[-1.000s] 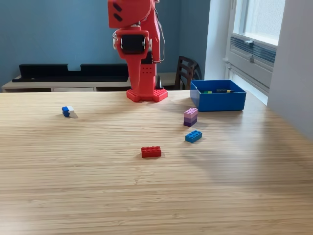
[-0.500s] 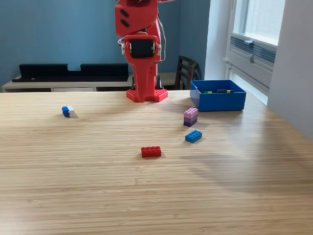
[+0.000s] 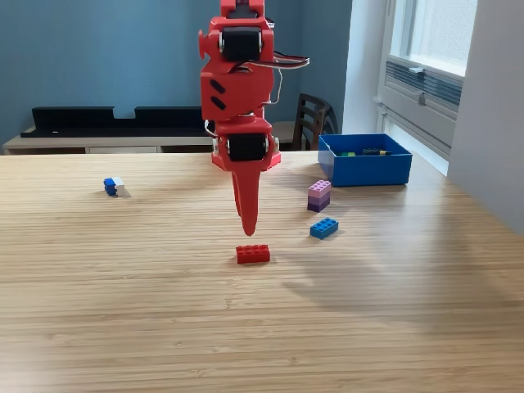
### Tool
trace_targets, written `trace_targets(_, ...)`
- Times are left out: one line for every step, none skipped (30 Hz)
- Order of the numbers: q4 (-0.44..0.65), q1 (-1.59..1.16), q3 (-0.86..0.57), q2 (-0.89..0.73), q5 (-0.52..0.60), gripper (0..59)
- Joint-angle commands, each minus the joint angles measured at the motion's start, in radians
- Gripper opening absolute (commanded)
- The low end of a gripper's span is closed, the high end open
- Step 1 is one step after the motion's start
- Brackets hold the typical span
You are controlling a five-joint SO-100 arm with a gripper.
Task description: Grasp a lego block and put it in the bin.
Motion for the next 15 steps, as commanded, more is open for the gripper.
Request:
trace_targets(-0.011, 0.002, -0.141, -0.035, 0.015, 29.6)
trace_targets(-0.009, 0.000, -0.153, -0.051, 0.015, 30.1)
trace_targets(-0.009, 0.000, -0.166, -0.067, 0.015, 30.2)
trace_targets(-0.008, 0.000, -0.176, -0.083, 0.014, 30.3)
trace_targets(-0.008, 0.000, -0.187, -0.100, 0.014, 30.2)
trace_targets(-0.006, 0.000, -0.196, -0.114, 0.012, 30.0)
trace_targets(-0.006, 0.000, -0.202, -0.129, 0.009, 29.9)
trace_targets(-0.005, 0.000, -0.209, -0.144, 0.005, 29.7)
trace_targets(-0.003, 0.000, -0.213, -0.158, 0.002, 29.6)
trace_targets(-0.002, 0.000, -0.218, -0.170, -0.003, 29.4)
trace_targets(0.002, 0.000, -0.225, -0.183, -0.008, 29.2)
trace_targets(0.005, -0.002, -0.230, -0.195, -0.009, 29.0)
trace_targets(0.009, -0.002, -0.238, -0.206, -0.012, 28.6)
trace_targets(0.018, -0.003, -0.253, -0.216, -0.012, 28.2)
trace_targets(0.029, -0.003, -0.270, -0.225, -0.012, 27.7)
